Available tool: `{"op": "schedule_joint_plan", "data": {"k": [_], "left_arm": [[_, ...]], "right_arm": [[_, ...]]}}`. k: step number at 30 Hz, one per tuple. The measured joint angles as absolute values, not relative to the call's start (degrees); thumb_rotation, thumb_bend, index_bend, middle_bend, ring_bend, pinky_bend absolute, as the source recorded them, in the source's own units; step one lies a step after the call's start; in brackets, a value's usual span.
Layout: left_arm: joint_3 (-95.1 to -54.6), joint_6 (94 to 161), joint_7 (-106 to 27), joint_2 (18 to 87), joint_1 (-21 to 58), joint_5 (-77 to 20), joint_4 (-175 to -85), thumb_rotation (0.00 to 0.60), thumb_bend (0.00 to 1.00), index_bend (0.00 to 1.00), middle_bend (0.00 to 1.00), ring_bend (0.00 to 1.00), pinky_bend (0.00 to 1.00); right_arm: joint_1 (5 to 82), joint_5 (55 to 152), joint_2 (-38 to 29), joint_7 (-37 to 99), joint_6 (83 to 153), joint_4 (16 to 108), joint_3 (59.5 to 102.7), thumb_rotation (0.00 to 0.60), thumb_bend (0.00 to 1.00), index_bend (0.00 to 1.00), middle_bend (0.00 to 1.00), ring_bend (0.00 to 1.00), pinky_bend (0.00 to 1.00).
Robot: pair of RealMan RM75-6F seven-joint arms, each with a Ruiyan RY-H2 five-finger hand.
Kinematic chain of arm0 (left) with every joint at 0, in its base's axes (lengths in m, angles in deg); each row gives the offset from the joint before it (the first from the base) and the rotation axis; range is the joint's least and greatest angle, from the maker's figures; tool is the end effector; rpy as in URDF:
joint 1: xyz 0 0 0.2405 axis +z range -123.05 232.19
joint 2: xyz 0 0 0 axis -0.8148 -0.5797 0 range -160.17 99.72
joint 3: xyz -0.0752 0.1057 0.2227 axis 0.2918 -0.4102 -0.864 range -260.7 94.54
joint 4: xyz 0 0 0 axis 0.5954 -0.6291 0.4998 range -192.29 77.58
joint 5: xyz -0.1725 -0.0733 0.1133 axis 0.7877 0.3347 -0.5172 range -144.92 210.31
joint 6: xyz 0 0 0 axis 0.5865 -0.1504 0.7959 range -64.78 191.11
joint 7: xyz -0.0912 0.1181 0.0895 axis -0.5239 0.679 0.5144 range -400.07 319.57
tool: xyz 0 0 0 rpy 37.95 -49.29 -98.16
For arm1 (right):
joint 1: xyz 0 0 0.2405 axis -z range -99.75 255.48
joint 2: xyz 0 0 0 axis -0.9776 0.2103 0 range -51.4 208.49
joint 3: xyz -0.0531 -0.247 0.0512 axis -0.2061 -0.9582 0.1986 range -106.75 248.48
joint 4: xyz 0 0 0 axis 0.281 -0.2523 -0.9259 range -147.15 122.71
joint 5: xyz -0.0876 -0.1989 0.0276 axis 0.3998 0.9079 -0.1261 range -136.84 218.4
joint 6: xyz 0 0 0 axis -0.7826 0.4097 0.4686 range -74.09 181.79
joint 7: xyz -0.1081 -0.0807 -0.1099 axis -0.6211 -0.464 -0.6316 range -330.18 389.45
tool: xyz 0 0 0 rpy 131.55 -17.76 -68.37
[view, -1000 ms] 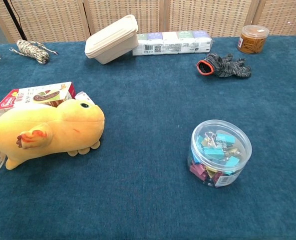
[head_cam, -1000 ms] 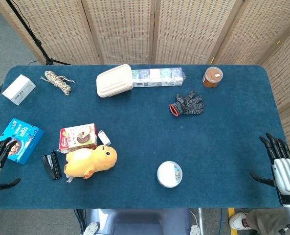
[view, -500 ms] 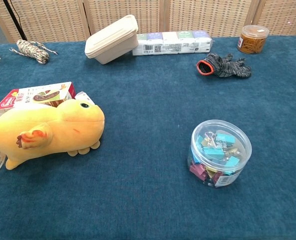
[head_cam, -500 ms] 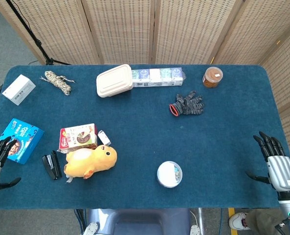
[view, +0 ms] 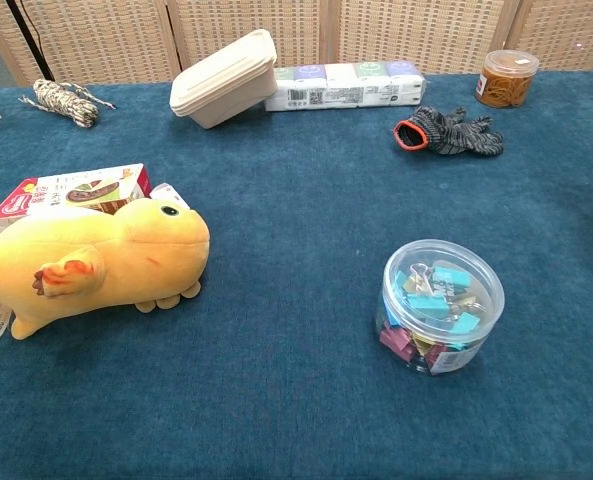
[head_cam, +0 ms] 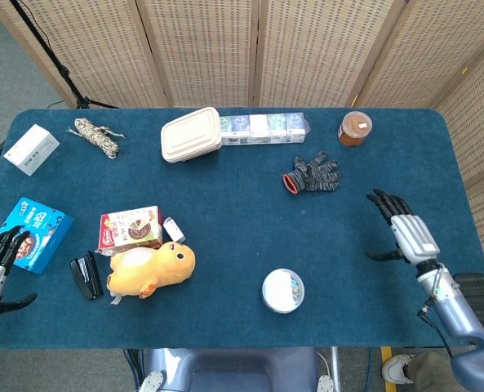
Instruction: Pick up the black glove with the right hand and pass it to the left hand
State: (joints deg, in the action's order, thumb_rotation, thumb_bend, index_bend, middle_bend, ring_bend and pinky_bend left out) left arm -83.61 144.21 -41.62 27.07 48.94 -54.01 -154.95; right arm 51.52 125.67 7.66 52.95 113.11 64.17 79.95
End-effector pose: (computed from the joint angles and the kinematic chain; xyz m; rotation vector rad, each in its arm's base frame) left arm -0.3128 0.2010 0.1599 -1.4698 -0.9826 -0.8338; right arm -0.2835 -0.3567 0.0987 1.5960 -1.1595 1.0670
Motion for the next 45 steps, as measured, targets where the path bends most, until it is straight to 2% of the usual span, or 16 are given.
{"op": "schedule_joint_plan", "data": {"k": [13, 23, 30, 39, 45], "left_arm": [[-81.95, 143.81, -41.03, 27.12, 48.44, -51.02, -155.15, 0.600, 0.07, 0.00, 0.00, 0.00, 0.00], [-80.95, 141.94, -39.81, 27.45, 47.65, -47.90, -155.48, 0.600, 0.07, 0.00, 0.00, 0.00, 0.00], [-80.43, 140.81, -38.95, 27.75, 47.11, -46.27, -155.60, 0.600, 0.07, 0.00, 0.00, 0.00, 0.00], [-80.22, 140.51, -38.77, 27.83, 46.94, -45.62, -155.60, 0.600, 0.07, 0.00, 0.00, 0.00, 0.00], [-80.14, 140.75, -39.58, 27.60, 47.10, -45.63, -155.54, 0.600, 0.07, 0.00, 0.00, 0.00, 0.00]], "right_arm": [[40.90, 122.06, -6.49, 56.07, 102.50, 45.62, 82.43, 0.600, 0.00, 0.00, 0.00, 0.00, 0.00], [33.46, 122.33, -17.47, 60.81, 97.15, 26.77, 82.33, 0.600, 0.00, 0.00, 0.00, 0.00, 0.00], [28.05, 122.39, -23.05, 66.39, 91.62, 15.33, 82.05, 0.600, 0.00, 0.05, 0.00, 0.00, 0.00], [22.65, 120.36, -26.58, 70.45, 85.43, 8.78, 83.50, 0.600, 0.00, 0.10, 0.00, 0.00, 0.00], [21.14, 120.41, -28.28, 70.00, 84.22, 6.89, 83.03, 0.600, 0.00, 0.12, 0.02, 0.00, 0.00]]}}
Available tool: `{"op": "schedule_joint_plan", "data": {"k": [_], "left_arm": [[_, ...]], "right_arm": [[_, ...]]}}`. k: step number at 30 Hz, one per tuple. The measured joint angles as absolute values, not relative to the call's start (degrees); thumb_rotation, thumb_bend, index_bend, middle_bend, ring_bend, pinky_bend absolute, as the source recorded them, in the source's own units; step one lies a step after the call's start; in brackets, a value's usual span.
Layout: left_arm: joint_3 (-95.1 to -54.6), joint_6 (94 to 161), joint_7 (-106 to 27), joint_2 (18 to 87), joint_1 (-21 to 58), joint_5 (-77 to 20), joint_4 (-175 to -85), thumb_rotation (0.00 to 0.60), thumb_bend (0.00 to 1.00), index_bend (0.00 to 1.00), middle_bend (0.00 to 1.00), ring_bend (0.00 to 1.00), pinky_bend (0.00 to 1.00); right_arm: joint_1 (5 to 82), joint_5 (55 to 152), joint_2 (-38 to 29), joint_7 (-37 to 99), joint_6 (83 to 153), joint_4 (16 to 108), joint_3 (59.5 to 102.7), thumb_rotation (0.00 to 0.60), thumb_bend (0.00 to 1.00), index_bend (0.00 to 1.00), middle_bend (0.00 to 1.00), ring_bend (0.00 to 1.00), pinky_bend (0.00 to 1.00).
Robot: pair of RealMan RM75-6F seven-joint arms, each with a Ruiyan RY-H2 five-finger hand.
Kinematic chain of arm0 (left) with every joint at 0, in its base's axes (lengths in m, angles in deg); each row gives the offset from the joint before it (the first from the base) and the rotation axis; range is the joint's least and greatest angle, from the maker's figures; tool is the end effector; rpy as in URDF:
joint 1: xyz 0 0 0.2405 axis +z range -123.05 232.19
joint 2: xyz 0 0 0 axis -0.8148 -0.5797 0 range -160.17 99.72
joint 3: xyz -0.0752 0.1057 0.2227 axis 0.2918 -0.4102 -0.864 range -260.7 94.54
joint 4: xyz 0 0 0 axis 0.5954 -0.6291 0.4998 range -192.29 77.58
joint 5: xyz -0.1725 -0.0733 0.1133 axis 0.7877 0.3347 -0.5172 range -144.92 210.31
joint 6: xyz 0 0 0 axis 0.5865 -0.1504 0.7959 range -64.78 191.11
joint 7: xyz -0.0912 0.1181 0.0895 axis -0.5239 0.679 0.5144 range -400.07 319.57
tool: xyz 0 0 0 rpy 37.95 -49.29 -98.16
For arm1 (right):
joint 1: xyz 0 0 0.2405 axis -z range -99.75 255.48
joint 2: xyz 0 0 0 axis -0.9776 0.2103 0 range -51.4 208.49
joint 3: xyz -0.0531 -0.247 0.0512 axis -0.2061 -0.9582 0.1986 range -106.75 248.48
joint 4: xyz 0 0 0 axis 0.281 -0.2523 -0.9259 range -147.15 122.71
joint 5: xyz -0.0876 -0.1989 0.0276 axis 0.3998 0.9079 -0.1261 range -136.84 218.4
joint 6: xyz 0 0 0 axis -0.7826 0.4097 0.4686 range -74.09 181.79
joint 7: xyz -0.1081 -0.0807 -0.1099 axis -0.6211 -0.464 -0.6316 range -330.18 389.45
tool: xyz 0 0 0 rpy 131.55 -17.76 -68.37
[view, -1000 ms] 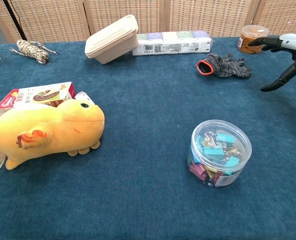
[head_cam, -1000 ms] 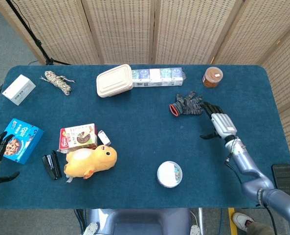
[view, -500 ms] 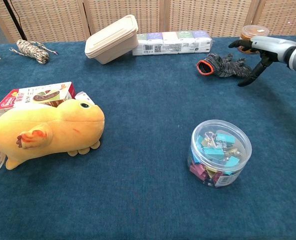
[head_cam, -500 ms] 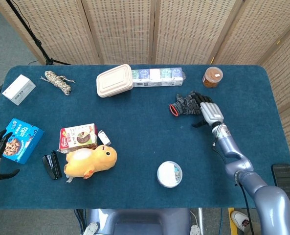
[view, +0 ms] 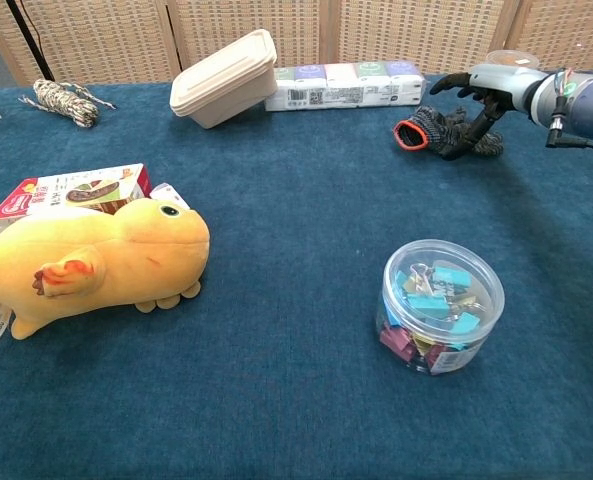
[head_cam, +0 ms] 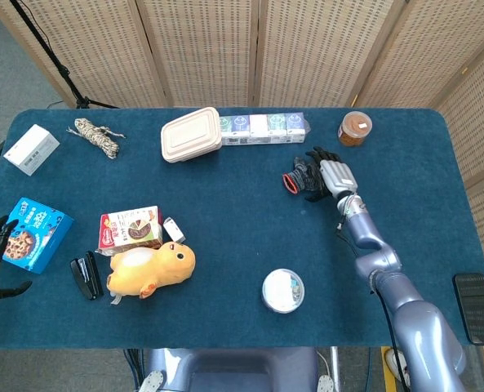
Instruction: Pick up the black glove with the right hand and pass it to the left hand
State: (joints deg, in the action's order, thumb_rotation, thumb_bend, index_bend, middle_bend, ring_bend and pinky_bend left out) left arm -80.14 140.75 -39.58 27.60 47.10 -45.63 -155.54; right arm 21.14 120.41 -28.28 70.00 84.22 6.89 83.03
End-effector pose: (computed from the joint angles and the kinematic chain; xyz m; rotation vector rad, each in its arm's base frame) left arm -0.3227 0.2234 0.1650 -1.3724 -1.0136 -0.7894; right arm -0.2184 -0.5276 -0.0182 1.5678 -1.2718 0.9176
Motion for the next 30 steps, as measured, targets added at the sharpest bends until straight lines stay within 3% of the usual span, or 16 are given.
{"op": "schedule_joint_plan", "data": {"k": [7, 16, 24, 30], "left_arm": [[-80.14, 140.94, -40.84, 27.20, 47.26, -45.90, -155.45, 0.600, 0.07, 0.00, 0.00, 0.00, 0.00], [-79.92, 140.67, -41.22, 27.08, 47.22, -45.36, -155.41, 0.600, 0.07, 0.00, 0.00, 0.00, 0.00], [-79.76, 140.13, -41.21, 27.16, 47.07, -44.52, -155.47, 0.600, 0.07, 0.00, 0.00, 0.00, 0.00], [-79.77, 139.75, -40.95, 27.24, 46.88, -44.41, -155.52, 0.600, 0.07, 0.00, 0.00, 0.00, 0.00]], "right_arm": [[20.33, 119.95, -30.77, 67.12, 84.01, 2.67, 82.94, 0.600, 0.00, 0.15, 0.06, 0.00, 0.07], [19.75, 120.31, -33.08, 64.09, 84.11, -1.03, 81.95, 0.600, 0.12, 0.21, 0.11, 0.05, 0.19], [19.31, 119.65, -34.83, 61.97, 85.35, -3.63, 82.34, 0.600, 0.33, 0.35, 0.23, 0.19, 0.35], [19.35, 118.72, -35.52, 60.52, 86.13, -4.28, 83.10, 0.600, 0.45, 0.43, 0.30, 0.26, 0.41]]}}
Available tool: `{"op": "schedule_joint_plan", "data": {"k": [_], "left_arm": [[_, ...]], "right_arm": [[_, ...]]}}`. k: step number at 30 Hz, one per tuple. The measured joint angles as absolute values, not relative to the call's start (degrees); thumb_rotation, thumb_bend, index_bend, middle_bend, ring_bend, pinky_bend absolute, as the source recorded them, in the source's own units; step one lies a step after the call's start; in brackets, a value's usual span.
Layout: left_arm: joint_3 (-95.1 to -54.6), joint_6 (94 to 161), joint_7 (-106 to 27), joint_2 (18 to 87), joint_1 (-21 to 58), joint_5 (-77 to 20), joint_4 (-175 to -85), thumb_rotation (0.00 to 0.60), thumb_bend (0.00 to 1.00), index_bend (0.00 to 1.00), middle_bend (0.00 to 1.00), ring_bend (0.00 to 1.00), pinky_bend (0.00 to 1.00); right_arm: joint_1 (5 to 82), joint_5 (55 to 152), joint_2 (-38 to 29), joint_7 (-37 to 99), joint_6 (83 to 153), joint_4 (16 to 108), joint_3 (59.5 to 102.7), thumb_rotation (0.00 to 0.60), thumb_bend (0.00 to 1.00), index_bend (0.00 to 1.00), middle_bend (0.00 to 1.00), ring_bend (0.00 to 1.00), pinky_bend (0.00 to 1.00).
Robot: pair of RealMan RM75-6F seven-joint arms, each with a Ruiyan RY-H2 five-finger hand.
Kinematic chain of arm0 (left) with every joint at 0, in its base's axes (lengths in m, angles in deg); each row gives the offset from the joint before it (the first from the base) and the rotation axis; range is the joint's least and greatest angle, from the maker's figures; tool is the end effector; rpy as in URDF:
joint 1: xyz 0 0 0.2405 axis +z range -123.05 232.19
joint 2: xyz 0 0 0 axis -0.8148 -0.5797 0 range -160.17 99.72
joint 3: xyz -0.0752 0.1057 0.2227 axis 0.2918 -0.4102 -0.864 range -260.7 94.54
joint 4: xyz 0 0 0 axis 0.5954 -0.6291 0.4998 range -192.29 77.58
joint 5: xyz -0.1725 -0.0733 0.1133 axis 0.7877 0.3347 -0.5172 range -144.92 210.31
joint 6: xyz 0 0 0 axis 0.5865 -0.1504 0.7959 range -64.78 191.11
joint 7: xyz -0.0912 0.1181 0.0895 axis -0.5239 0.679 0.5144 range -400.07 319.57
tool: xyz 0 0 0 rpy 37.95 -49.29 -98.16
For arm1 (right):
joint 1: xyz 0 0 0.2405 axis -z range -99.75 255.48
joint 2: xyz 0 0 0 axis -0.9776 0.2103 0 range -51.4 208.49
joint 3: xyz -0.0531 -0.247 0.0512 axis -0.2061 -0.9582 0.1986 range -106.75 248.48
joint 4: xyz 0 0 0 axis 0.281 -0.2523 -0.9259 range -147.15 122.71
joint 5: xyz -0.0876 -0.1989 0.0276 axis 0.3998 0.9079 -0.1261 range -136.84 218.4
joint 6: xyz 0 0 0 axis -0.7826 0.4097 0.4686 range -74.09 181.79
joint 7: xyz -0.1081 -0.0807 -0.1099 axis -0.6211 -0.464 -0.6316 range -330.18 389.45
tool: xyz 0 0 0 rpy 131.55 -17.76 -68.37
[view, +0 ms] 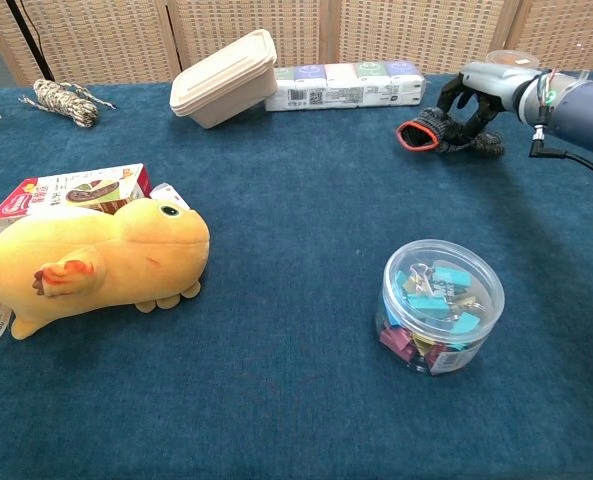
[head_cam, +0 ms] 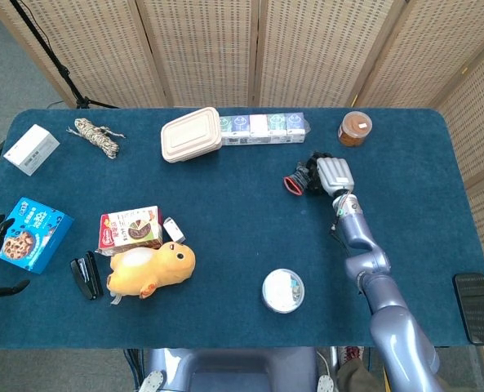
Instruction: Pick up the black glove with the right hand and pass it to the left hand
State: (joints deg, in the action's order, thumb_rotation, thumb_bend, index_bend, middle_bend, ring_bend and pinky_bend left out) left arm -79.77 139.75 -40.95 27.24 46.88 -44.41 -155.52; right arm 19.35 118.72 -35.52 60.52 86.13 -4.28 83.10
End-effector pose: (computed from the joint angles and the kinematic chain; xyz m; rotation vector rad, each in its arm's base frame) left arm -0.3260 0.2256 0.1669 -1.3524 -1.0422 -0.7910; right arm -0.2134 -0.5311 -0.0240 1.5848 -1.0656 0.8328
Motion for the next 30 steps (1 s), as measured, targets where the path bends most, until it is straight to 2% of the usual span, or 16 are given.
{"op": "schedule_joint_plan", "data": {"k": [6, 13, 18, 23, 30], "left_arm": [[-79.89, 139.99, -40.94, 27.21, 47.00, -44.68, -155.60, 0.600, 0.07, 0.00, 0.00, 0.00, 0.00], [-80.15, 139.65, -40.70, 27.25, 46.45, -46.31, -155.58, 0.600, 0.07, 0.00, 0.00, 0.00, 0.00], [-80.52, 137.87, -41.20, 26.20, 44.17, -50.92, -155.71, 0.600, 0.07, 0.00, 0.00, 0.00, 0.00], [-80.75, 133.84, -43.30, 24.85, 39.41, -57.14, -155.63, 0.600, 0.07, 0.00, 0.00, 0.00, 0.00], [-81.17, 127.68, -47.93, 24.36, 31.00, -66.00, -154.08, 0.600, 0.07, 0.00, 0.00, 0.00, 0.00]], "right_arm": [[19.74, 118.51, -35.42, 61.24, 87.16, -3.46, 83.24, 0.600, 0.46, 0.49, 0.38, 0.34, 0.47], [20.41, 118.51, -34.39, 63.91, 91.69, -0.70, 83.50, 0.600, 0.46, 0.51, 0.40, 0.35, 0.47], [21.16, 118.21, -33.16, 63.69, 94.61, 2.97, 83.98, 0.600, 0.47, 0.52, 0.40, 0.36, 0.47], [21.82, 117.18, -30.95, 59.72, 96.61, 10.07, 85.05, 0.600, 0.47, 0.52, 0.40, 0.36, 0.47], [22.84, 111.45, -25.23, 43.56, 97.92, 27.99, 88.51, 0.600, 0.48, 0.52, 0.41, 0.36, 0.48]]}}
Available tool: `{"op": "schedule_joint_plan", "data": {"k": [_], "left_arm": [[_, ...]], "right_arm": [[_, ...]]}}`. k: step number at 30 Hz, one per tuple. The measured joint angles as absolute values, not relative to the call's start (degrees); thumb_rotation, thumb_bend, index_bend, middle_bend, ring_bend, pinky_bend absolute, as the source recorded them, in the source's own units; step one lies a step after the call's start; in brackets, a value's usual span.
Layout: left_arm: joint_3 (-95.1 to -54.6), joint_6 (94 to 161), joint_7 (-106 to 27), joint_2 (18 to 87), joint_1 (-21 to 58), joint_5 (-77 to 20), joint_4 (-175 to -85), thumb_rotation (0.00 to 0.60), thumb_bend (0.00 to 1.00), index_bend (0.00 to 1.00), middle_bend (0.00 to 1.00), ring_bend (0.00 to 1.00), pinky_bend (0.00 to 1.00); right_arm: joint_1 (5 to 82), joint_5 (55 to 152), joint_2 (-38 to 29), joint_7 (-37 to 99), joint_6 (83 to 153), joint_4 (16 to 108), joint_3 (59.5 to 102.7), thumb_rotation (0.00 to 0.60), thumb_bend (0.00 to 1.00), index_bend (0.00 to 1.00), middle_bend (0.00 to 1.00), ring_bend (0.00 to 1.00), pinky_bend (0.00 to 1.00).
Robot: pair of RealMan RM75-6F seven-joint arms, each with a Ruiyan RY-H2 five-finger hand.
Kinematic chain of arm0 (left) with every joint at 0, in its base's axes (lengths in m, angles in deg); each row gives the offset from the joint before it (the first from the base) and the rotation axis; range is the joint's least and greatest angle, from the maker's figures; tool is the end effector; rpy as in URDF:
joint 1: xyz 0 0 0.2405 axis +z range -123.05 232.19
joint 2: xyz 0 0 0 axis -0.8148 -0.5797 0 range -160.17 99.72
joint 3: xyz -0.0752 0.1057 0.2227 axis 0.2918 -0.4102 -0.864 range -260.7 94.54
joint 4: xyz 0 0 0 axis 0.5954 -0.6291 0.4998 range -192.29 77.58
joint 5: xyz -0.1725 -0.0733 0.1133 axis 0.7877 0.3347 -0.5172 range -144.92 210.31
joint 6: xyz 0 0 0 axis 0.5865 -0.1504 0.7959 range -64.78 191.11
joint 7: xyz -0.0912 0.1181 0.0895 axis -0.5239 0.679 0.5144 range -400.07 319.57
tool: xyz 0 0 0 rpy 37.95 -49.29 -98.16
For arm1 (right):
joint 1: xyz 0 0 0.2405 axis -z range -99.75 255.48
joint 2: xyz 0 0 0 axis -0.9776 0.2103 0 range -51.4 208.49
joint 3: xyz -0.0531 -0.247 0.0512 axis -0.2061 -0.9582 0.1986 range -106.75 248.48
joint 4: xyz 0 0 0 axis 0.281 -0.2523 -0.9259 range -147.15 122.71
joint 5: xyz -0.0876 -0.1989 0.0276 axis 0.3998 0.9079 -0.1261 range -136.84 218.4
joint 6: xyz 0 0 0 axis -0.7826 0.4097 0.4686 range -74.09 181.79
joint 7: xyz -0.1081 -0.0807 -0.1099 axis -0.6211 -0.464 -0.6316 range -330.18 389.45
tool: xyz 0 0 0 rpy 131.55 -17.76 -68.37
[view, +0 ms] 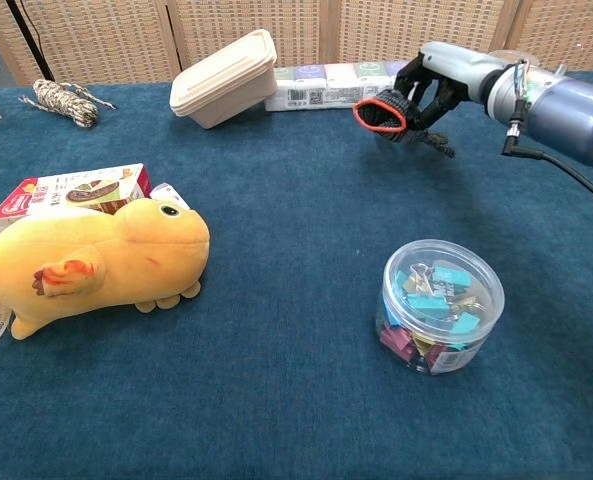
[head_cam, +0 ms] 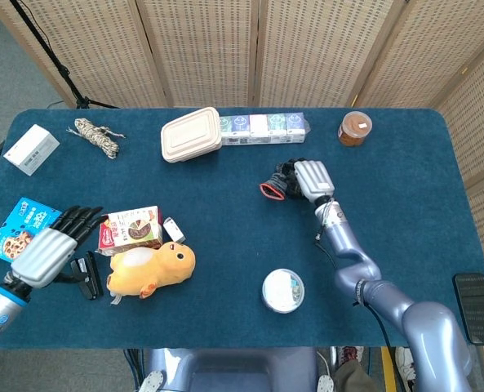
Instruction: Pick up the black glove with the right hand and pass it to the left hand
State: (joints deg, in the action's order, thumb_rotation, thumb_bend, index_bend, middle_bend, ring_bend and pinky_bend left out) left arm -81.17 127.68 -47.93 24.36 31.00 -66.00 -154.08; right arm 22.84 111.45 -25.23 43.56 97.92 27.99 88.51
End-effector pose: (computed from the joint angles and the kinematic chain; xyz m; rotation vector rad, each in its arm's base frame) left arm -0.2339 0.2819 0.1251 -1.9585 -0.8453 -0.9232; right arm -0.1473 -0.5017 -0.0333 1.6459 -1.0636 1.0878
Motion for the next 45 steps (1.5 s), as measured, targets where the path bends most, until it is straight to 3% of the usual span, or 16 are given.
{"op": "schedule_joint_plan", "data": {"k": [9, 15, 23, 45], "left_arm": [[-80.37, 124.27, -46.29, 26.63, 25.47, -67.68, -154.23, 0.600, 0.07, 0.00, 0.00, 0.00, 0.00], [-79.60, 121.08, -44.15, 29.67, 22.38, -66.05, -155.45, 0.600, 0.07, 0.00, 0.00, 0.00, 0.00], [-77.74, 116.27, -41.77, 34.27, 17.31, -62.93, -155.91, 0.600, 0.07, 0.00, 0.00, 0.00, 0.00], [-73.61, 110.86, -35.24, 40.03, 9.63, -51.49, -156.91, 0.600, 0.07, 0.00, 0.00, 0.00, 0.00]], "right_arm": [[23.06, 89.96, -17.19, 10.47, 103.10, 55.54, 93.77, 0.600, 0.50, 0.52, 0.42, 0.36, 0.50], [21.75, 75.76, -13.57, -1.62, 109.17, 66.60, 96.03, 0.600, 0.55, 0.53, 0.46, 0.40, 0.57], [19.82, 69.50, -12.60, -6.05, 112.89, 70.51, 96.44, 0.600, 0.59, 0.54, 0.49, 0.43, 0.60], [19.11, 68.21, -13.22, -9.41, 121.98, 80.76, 94.30, 0.600, 0.61, 0.54, 0.49, 0.43, 0.60]]}}
